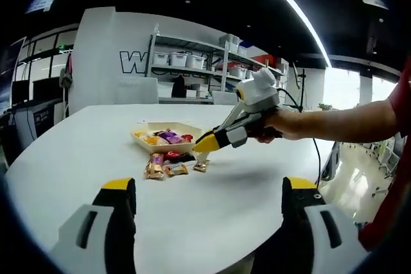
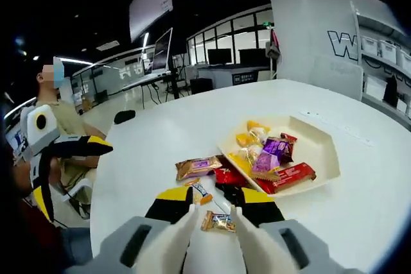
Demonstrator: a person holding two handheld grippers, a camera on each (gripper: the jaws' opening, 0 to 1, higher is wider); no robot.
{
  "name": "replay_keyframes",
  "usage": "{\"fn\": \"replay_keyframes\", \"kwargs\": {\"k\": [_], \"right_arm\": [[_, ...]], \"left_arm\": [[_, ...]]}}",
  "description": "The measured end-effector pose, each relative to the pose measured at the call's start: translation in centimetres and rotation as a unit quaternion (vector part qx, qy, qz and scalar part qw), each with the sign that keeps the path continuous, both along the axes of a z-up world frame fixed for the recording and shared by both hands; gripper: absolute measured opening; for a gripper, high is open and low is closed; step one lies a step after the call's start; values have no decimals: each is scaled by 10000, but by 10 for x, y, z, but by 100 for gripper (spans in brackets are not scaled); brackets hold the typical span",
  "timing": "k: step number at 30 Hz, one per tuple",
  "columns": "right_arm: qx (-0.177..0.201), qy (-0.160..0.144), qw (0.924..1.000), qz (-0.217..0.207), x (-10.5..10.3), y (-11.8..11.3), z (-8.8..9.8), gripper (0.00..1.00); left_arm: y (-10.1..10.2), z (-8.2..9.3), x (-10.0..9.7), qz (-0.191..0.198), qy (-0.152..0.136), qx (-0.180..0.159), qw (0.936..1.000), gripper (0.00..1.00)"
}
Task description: Place the target food into the container with the food tongs after gripping and lifting it, then release it inside without dropping or visibly crushing the food.
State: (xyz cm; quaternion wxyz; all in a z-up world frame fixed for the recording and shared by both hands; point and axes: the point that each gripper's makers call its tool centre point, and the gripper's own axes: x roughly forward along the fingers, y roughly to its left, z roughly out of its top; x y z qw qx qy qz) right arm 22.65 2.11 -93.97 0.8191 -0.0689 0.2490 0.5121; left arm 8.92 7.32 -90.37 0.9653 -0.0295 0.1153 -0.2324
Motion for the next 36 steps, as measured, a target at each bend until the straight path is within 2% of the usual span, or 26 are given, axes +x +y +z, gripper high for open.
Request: {"fn": "replay_keyframes", "kwargs": {"k": [2,3,12,14,16,17,19,21,24,29,30,33,36], "right_arm": [[-29,116,9999,-22,-2,-2,-7,23],[-119,70,9999,-2,-2,-4,-11,23],[-80,171,9998,-16,-17,-13,-8,23],[0,371,9993,-97,-22,-16,-8,23],[199,894,9957,-125,-34,-17,-9,23],[297,1046,9940,-111,-39,-17,-6,23],[315,685,9971,-66,-37,-19,2,23],[264,483,9984,-126,-30,-21,8,23],[311,414,9983,-266,-20,-24,11,24],[94,427,9985,-338,-16,-25,-3,24],[-41,162,9995,-253,-14,-25,-5,24],[-234,-159,9995,-150,-13,-22,-7,25],[-103,-37,9999,-23,-18,-13,-5,25]], "left_arm": [[0,-1,0,10,16,2,10000,91],[0,-1,1,14,33,2,10000,91],[4,8,3,53,-44,49,10000,87],[4,9,2,65,-58,25,10000,87],[2,10,1,70,-63,28,10000,87],[1,9,0,69,-65,40,9999,86],[-1,8,-1,48,-36,83,9999,86],[-3,9,0,48,-63,51,10000,86],[-8,10,3,32,-57,26,10000,86],[-13,15,5,-17,-128,82,9999,85],[-13,14,6,-20,-115,88,9999,85],[-12,11,6,-34,-76,134,9999,84],[-12,10,7,-36,-56,147,9999,83]]}}
